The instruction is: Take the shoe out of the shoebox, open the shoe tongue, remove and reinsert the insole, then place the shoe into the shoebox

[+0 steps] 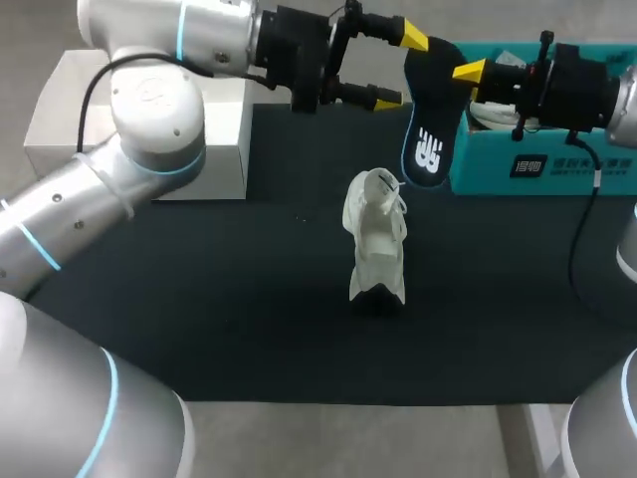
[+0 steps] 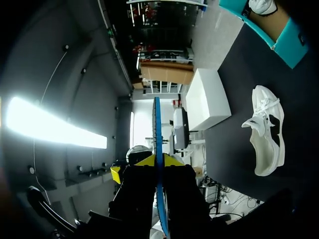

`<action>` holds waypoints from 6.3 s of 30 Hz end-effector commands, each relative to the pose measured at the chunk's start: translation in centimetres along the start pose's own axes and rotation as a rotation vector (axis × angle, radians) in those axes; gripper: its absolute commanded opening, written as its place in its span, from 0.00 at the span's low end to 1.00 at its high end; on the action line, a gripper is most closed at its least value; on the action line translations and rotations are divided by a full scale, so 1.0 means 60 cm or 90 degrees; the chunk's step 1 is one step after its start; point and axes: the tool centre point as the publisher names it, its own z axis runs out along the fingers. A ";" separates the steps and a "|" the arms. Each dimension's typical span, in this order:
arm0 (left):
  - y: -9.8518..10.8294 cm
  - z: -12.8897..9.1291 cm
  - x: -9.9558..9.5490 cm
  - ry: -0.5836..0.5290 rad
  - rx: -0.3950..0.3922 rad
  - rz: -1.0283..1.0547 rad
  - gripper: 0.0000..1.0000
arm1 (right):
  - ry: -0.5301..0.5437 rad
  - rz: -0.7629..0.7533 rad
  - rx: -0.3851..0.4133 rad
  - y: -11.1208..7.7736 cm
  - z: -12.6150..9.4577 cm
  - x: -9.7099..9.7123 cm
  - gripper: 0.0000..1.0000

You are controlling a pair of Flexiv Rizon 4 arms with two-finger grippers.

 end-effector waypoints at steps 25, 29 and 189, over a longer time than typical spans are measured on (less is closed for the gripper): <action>-0.010 0.025 0.028 -0.173 0.019 0.023 0.44 | -0.051 0.003 0.015 -0.021 0.000 -0.018 0.00; -0.010 0.027 0.027 -0.149 0.013 0.044 0.24 | -0.066 0.001 0.015 -0.022 -0.001 -0.019 0.00; -0.171 -0.008 0.233 0.221 0.052 -0.366 0.00 | -0.373 -0.102 0.030 -0.105 -0.338 -0.018 1.00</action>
